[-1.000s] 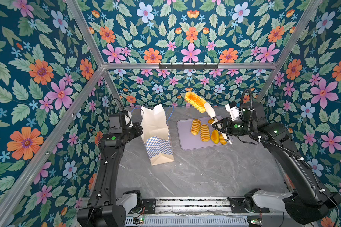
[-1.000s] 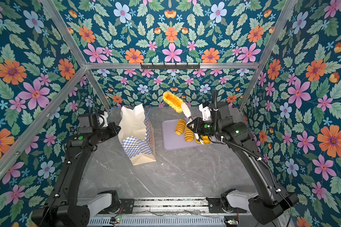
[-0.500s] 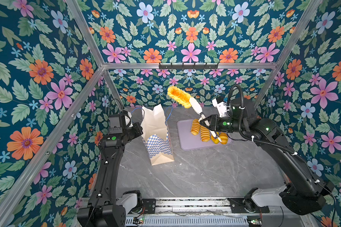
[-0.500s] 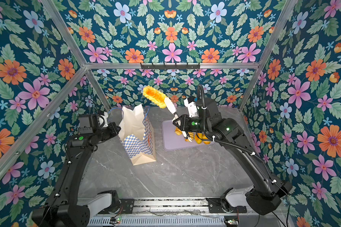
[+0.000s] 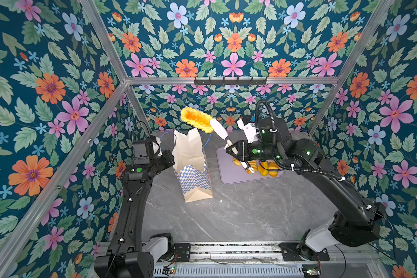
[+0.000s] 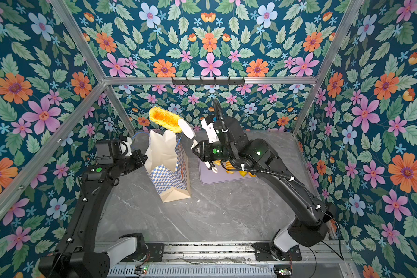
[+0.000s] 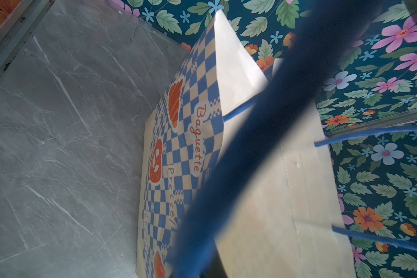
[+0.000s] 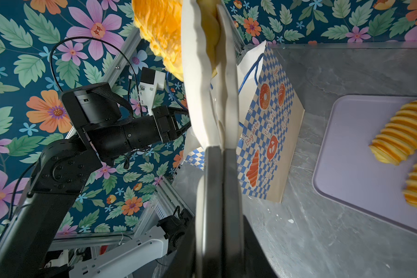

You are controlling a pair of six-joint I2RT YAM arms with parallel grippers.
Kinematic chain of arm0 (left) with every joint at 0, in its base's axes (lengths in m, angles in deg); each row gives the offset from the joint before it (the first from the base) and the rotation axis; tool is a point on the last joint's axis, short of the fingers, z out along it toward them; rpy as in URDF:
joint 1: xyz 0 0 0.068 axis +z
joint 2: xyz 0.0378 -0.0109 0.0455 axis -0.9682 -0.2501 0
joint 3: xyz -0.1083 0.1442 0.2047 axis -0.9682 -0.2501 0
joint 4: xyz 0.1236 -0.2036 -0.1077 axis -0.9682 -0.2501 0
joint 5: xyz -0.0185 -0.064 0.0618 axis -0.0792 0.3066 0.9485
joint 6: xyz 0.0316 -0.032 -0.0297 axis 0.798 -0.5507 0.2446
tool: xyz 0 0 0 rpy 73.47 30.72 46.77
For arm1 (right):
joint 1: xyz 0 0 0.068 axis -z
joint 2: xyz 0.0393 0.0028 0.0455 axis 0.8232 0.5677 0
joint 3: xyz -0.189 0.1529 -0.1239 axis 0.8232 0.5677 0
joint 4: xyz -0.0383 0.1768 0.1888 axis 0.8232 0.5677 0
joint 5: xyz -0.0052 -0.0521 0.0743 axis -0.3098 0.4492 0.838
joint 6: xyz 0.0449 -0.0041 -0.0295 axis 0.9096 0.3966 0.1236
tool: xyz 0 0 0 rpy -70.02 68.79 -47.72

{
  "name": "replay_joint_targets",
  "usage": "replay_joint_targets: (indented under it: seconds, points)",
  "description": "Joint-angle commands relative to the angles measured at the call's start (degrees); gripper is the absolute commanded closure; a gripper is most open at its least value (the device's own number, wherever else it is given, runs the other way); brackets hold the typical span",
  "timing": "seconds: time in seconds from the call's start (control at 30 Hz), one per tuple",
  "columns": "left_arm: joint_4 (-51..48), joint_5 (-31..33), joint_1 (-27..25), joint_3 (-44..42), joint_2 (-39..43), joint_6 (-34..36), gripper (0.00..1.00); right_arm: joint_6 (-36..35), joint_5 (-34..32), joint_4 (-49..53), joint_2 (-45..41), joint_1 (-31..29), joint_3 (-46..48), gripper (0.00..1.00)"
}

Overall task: Place the fake bread into the paper bag
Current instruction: 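Swing the held bread with the right gripper over the bag opening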

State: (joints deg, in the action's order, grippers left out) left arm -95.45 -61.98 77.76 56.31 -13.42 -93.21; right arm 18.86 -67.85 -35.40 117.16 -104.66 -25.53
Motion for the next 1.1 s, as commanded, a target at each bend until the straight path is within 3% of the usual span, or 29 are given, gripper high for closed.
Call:
replay_joint_targets:
  seconds: [0.0,0.57,1.07]
  points:
    - [1.3,-0.6,0.0,-0.3,0.2,-0.5,0.93,-2.1,-5.1,1.3,1.6,-1.5,-2.6,0.83]
    - [1.7,-0.8,0.0,-0.6,0.5,-0.7,0.93,-6.2,-19.8,12.9,13.4,-7.3,-16.1,0.84]
    - [1.9,-1.0,0.0,-0.7,0.5,-0.9,0.93,-6.4,-20.3,18.1,20.4,-8.0,-23.0,0.83]
